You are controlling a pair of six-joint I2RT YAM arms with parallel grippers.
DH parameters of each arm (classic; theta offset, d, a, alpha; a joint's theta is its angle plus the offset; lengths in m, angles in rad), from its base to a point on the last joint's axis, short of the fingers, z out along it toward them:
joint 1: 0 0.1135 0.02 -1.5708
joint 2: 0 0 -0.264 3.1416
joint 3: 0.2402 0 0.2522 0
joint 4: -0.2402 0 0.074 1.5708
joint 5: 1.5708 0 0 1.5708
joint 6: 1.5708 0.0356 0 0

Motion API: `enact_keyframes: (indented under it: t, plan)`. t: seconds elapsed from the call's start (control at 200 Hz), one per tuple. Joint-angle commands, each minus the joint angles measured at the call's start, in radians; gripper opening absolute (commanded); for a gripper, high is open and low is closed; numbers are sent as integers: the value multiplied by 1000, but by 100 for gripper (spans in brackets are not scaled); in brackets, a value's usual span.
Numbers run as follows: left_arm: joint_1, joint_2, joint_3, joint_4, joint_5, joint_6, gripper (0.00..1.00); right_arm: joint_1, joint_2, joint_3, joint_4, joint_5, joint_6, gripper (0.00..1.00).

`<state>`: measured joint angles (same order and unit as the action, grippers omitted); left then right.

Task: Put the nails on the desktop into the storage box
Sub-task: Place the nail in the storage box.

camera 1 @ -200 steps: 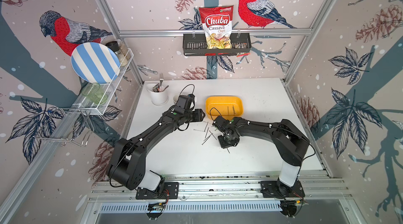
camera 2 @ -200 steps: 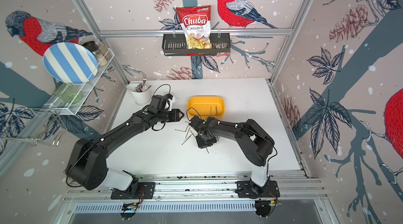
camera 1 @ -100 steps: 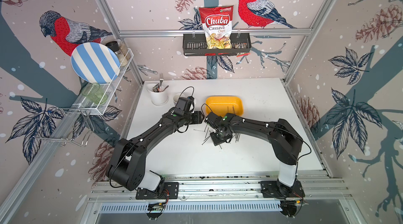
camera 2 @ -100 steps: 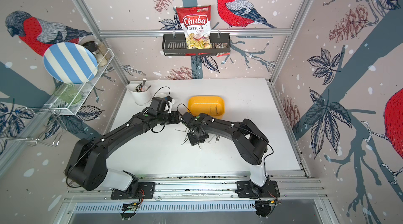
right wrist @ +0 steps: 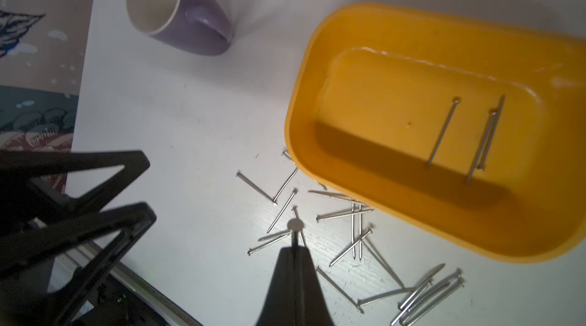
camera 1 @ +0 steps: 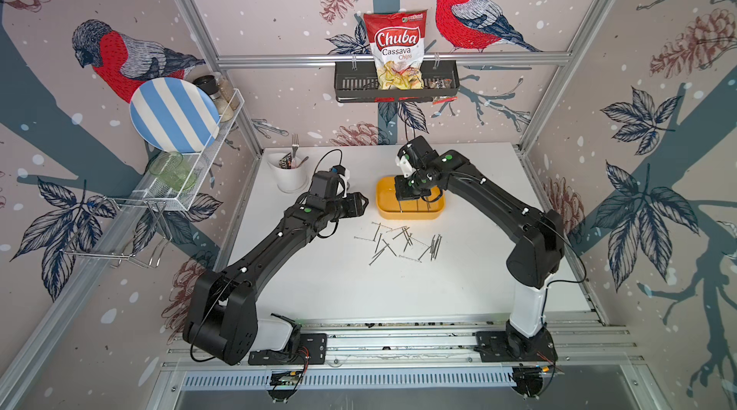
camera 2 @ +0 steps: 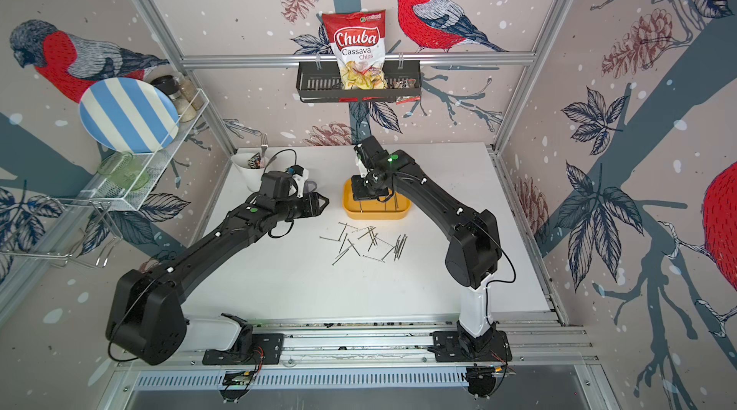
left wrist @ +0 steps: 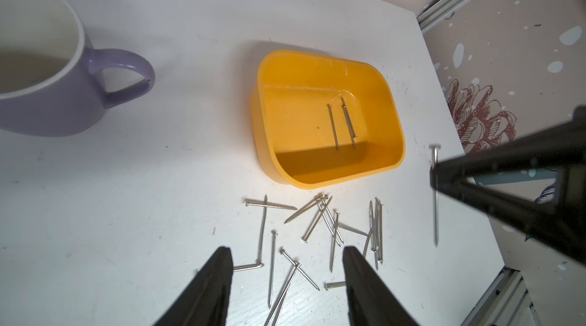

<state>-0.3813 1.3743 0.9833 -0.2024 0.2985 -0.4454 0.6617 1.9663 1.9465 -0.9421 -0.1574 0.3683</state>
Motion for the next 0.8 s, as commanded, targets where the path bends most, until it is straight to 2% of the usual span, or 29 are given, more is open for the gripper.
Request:
enact_keyframes:
  t: [0.0,0.125,0.18,0.23,0.24,0.555,0.795]
  plan:
    - [4,23,9,58,92,14,58,-56,85,127,-138,50,-24,0]
    - [2,85,64,60,175,31,64,-121,176,212,-163,84,-15,0]
    - [-3,117,86,54,193,41,74,-143,209,234,-159,97,-12,0]
    - [-9,147,108,45,205,54,93,-159,240,252,-156,113,-9,0]
    - [-11,152,113,42,206,58,95,-162,245,255,-156,118,-8,0]
    - [-44,315,324,-70,212,139,95,-213,377,272,-95,126,-8,0]
    - [-45,376,380,-90,225,146,95,-208,409,226,-60,121,-23,0]
